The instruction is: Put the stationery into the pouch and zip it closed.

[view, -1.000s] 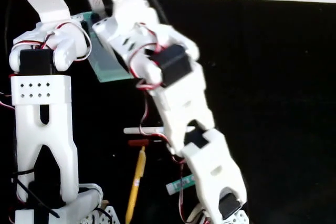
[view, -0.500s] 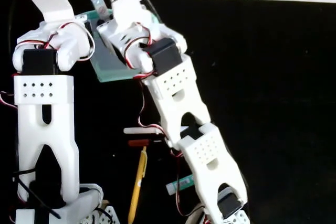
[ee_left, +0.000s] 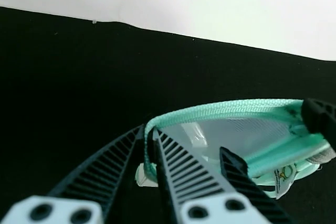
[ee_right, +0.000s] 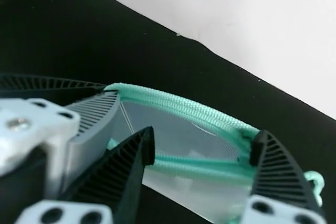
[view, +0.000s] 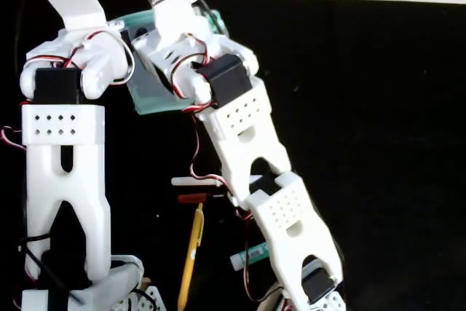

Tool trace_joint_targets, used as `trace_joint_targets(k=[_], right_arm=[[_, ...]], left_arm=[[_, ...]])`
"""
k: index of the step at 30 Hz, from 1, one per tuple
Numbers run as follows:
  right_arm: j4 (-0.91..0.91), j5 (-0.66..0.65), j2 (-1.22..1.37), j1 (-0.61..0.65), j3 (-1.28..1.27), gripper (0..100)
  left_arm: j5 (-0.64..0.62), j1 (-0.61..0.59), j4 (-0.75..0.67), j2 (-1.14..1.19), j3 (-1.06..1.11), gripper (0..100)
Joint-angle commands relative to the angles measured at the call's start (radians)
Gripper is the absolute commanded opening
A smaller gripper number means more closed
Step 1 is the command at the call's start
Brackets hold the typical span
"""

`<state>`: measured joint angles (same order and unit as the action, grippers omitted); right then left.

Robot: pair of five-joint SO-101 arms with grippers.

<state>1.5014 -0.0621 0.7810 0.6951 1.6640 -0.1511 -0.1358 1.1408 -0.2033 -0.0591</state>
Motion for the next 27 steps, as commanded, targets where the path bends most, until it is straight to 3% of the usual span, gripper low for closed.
trace_joint_targets(k=[1,14,19,27], right_arm=[[0.010,-0.002,-0.038,-0.030,0.099,32.0],[0.110,-0.002,-0.282,-0.159,0.093,29.7],[0.257,-0.032,-0.317,-0.163,0.091,29.7],[0.263,-0.072,-0.321,-0.150,-0.070,29.6]], left_arm=[[-0.005,-0.008,0.006,0.021,-0.002,1],[-0.005,-0.005,0.006,0.021,-0.002,1],[-0.005,-0.005,0.006,0.021,-0.002,1],[-0.005,-0.005,0.006,0.021,-0.002,1]])
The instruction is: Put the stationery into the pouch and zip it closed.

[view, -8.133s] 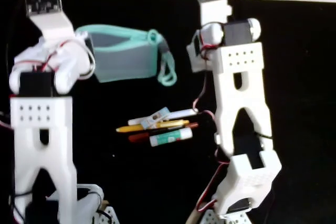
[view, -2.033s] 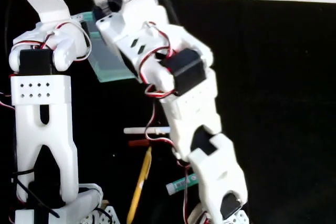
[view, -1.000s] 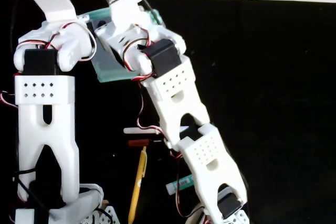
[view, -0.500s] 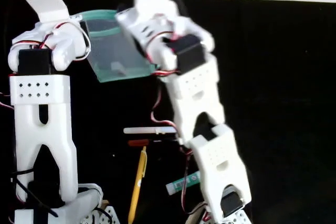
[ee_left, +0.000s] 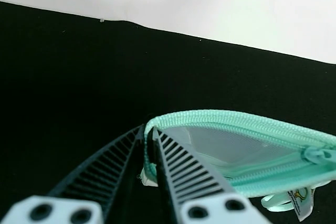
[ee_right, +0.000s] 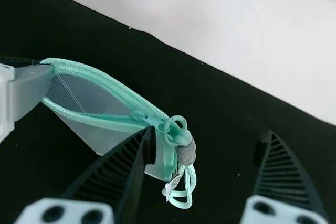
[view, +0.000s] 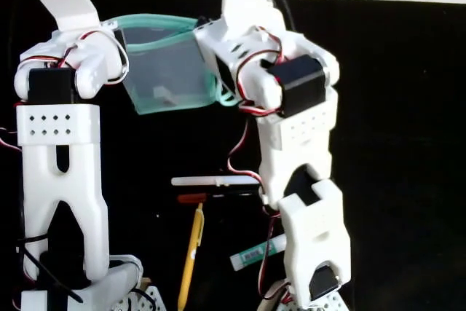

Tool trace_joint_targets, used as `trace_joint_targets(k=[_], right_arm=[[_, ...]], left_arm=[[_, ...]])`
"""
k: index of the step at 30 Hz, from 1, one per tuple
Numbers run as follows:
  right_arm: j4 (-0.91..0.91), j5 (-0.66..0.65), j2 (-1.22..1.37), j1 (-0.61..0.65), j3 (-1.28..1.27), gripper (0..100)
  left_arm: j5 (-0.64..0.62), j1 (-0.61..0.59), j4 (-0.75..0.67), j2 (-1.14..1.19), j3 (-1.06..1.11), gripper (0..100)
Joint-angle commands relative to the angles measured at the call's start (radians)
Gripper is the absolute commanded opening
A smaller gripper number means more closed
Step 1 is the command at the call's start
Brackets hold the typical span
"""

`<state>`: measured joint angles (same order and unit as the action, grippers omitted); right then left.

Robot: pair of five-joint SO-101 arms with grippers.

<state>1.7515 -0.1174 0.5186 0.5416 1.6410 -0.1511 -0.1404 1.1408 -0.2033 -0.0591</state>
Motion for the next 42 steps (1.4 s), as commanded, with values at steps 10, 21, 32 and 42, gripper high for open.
trace_joint_targets(k=[10,21,32,42], right_arm=[[0.013,-0.104,-0.286,0.142,-0.576,29.6],[0.012,-0.074,-0.515,0.150,-1.093,29.6],[-0.039,0.229,-0.524,0.240,-1.469,29.6],[-0.200,0.522,-0.522,0.334,-1.641,29.6]], left_arm=[[-0.005,-0.001,0.006,0.021,-0.001,1],[-0.005,-0.001,0.006,0.021,-0.001,1],[-0.005,0.001,0.006,0.021,-0.001,1],[-0.005,0.001,0.006,0.021,-0.001,1]])
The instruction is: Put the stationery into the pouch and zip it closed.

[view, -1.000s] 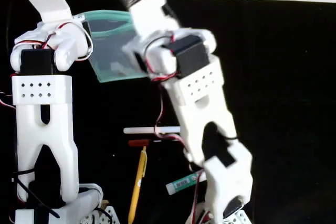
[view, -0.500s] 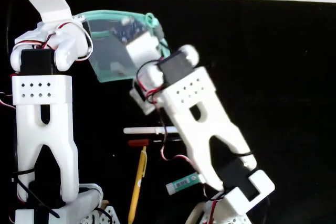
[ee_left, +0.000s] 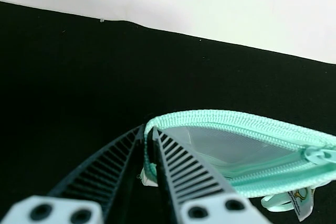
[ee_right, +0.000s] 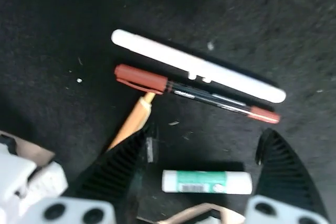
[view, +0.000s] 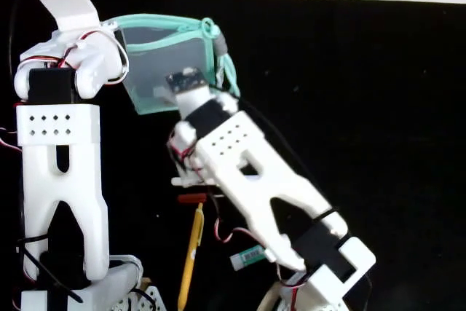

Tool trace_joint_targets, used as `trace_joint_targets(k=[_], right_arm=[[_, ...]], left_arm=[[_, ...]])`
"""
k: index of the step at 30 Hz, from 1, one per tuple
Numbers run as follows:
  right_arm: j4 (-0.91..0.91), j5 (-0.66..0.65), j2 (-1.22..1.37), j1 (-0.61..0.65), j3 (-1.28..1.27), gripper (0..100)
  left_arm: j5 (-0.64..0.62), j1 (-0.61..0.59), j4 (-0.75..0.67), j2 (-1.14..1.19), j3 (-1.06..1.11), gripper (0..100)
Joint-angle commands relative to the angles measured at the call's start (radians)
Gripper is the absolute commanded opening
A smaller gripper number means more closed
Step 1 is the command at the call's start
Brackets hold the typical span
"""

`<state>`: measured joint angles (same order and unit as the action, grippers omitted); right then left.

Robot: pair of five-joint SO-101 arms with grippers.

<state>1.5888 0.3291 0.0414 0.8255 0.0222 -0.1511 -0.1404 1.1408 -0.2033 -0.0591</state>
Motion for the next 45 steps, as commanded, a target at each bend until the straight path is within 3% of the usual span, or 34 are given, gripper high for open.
trace_joint_targets(k=[1,12,27,37,45], right_arm=[[-0.059,0.106,-0.045,0.071,-0.041,29.6],[-0.352,0.279,-0.045,0.193,-0.303,29.6],[-0.441,0.313,-0.045,0.257,-0.381,29.6],[-0.536,0.468,-0.044,0.252,-0.493,29.6],[-0.602,0.477,-0.044,0.252,-0.552,29.6]], left_arm=[[-0.005,0.001,0.006,0.021,-0.001,1],[-0.005,0.001,0.006,0.021,-0.002,1],[-0.005,-0.001,0.006,0.021,-0.002,1],[-0.005,-0.001,0.006,0.022,-0.002,1],[-0.005,-0.001,0.006,0.022,-0.002,1]])
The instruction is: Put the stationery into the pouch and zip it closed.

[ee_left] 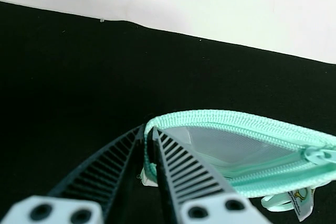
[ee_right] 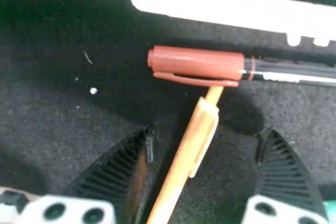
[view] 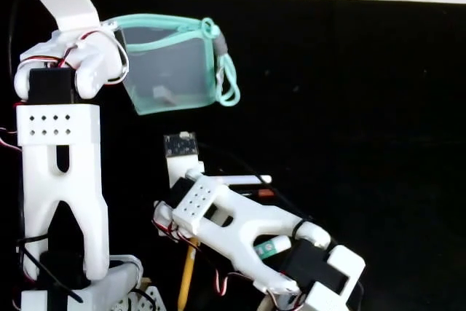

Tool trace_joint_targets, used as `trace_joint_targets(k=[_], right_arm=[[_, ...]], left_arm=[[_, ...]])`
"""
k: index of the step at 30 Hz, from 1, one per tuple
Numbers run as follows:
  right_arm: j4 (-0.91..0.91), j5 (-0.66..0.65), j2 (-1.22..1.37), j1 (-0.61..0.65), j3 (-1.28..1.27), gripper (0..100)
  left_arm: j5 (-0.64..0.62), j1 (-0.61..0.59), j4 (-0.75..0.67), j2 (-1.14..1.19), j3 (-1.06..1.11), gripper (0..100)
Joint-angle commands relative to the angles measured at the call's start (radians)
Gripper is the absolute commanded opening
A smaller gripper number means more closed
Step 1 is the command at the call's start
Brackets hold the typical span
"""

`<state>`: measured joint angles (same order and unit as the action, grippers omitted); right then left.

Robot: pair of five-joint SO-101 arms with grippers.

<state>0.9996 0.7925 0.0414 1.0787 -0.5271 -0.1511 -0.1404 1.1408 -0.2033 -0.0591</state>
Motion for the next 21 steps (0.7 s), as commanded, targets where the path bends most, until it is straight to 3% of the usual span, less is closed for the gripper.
trace_joint_targets(k=[1,5,10,21], right_arm=[[-0.013,0.014,-0.044,-0.001,-0.002,29.6],[-0.013,0.015,-0.044,-0.001,-0.004,25.5],[-0.013,0.011,-0.042,-0.007,-0.004,0.3],[-0.008,0.008,-0.051,-0.105,0.005,0.6]], left_arm=[[-0.005,-0.001,0.006,0.022,-0.002,1],[-0.005,-0.001,0.006,0.022,-0.002,1],[-0.005,-0.001,0.006,0.022,-0.002,1],[-0.005,-0.001,0.006,0.022,-0.002,1]])
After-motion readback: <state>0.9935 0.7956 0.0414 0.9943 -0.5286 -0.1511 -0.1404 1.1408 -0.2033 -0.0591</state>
